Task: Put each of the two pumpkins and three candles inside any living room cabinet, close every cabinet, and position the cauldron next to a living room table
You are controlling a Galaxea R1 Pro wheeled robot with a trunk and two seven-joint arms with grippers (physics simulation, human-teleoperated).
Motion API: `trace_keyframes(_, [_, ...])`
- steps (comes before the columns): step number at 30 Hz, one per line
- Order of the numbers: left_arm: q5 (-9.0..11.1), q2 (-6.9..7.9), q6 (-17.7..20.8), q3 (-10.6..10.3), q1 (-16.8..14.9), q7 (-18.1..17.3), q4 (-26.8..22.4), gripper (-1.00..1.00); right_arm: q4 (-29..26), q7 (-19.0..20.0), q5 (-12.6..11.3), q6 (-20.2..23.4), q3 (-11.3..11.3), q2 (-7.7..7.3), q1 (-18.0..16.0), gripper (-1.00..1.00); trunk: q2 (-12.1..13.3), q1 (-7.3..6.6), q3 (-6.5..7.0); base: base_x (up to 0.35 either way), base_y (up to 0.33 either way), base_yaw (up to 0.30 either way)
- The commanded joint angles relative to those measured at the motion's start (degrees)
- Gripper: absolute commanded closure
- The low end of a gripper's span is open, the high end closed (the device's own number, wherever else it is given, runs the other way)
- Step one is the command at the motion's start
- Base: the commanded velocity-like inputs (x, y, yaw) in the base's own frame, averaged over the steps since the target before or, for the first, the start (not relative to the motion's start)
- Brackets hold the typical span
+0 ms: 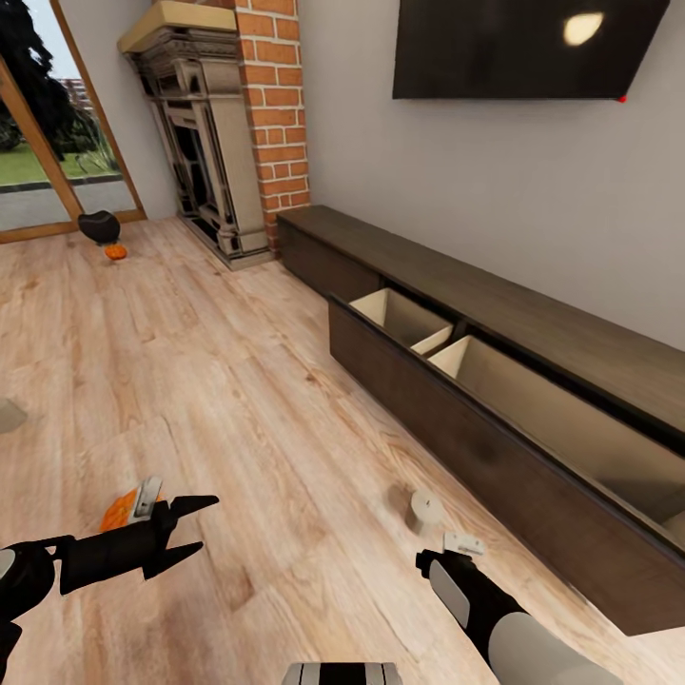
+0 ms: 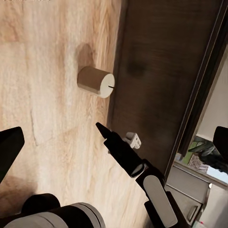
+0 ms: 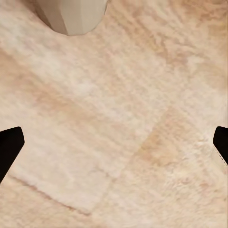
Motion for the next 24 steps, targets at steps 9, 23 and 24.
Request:
trace_keyframes(9, [0.6,-0.04,0.1,0.0,0.0,0.6,0.0,-1.00,-0.1,-0.4,-0.4,0.3,0.5,-0.04,0.0,-1.00,0.0,0.00,-0.05,0.178,-0.019,0.000])
trace_keyframes(23, [0.6,-0.15,0.1,-1.1,0.0,0.6,-0.1,-1.00,-0.2,-0.4,-0.2,0.3,0.5,-0.04,0.0,-1.00,0.0,0.00,-0.05,0.140,0.000,0.000])
trace_keyframes(24, [0.6,-0.15,0.1,-1.1,0.0,0.6,-0.1,-1.00,-0.2,-0.4,-0.2,0.3,0.5,-0.04,0.0,-1.00,0.0,0.00,-0.05,0.060,0.000,0.000])
